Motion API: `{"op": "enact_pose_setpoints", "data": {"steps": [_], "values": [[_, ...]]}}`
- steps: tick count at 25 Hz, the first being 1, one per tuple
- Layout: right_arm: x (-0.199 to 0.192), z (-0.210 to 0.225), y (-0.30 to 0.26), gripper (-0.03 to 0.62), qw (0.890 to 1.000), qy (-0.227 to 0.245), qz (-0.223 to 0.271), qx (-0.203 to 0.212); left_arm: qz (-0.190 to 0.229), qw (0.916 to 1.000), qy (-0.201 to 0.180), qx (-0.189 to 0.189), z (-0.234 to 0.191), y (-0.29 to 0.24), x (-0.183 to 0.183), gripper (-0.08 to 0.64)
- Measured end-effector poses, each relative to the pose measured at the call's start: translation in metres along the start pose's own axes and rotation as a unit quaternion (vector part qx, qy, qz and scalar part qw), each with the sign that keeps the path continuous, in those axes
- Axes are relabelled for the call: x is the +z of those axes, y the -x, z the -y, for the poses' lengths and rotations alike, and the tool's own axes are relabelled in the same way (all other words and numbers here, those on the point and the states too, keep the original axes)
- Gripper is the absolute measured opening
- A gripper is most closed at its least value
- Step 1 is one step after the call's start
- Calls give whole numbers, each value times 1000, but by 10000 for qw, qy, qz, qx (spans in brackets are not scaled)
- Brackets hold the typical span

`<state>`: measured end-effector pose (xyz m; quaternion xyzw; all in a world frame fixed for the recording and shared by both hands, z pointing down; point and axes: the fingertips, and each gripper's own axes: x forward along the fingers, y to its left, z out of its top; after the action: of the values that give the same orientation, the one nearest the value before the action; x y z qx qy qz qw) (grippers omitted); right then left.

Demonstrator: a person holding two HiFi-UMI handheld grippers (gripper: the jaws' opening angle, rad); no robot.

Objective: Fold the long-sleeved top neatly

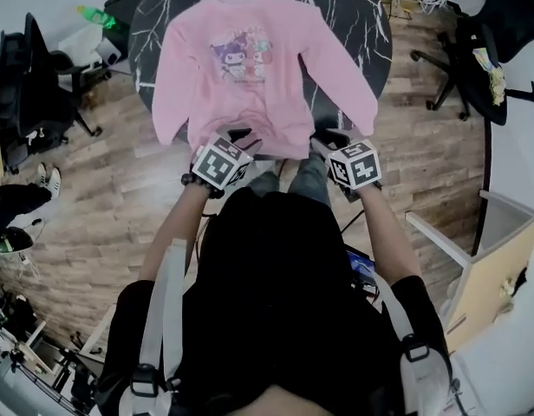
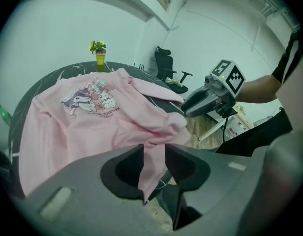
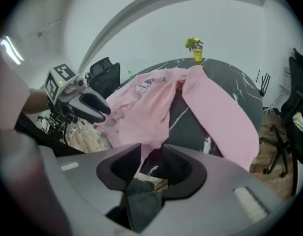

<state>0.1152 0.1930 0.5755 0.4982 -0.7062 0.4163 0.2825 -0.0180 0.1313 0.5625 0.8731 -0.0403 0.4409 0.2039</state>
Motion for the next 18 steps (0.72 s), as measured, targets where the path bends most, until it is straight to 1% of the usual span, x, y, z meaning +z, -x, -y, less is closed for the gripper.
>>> {"op": "enact_pose_setpoints", "data": {"steps": [2, 5, 7, 9, 12, 14, 18], "values": [[-1, -10, -6, 143, 9999, 101, -4, 128, 28, 9998, 116, 143, -6, 8, -12, 146], [-7, -20, -10, 146, 9995, 195, -43, 250, 66, 9985, 252, 487, -11, 21, -31, 146], [-18, -28, -10, 147, 9991, 240, -130, 318, 26, 9968, 424, 673, -9, 29, -50, 146], [-24, -32, -9, 147, 9987, 308, -169, 372, 10, 9949, 637, 777, -5, 37, -64, 146], [-26, -39, -7, 147, 9981, 359, -79, 486, 8, 9909, 849, 1043, 1, 48, -80, 146], [-30, -44, -3, 147, 9980, 375, 17, 500, 4, 9887, 894, 1202, 7, 52, -89, 146], [-34, -47, 5, 147, 9985, 445, 176, 252, -36, 9854, 818, 1491, 1, 53, -99, 146]]}}
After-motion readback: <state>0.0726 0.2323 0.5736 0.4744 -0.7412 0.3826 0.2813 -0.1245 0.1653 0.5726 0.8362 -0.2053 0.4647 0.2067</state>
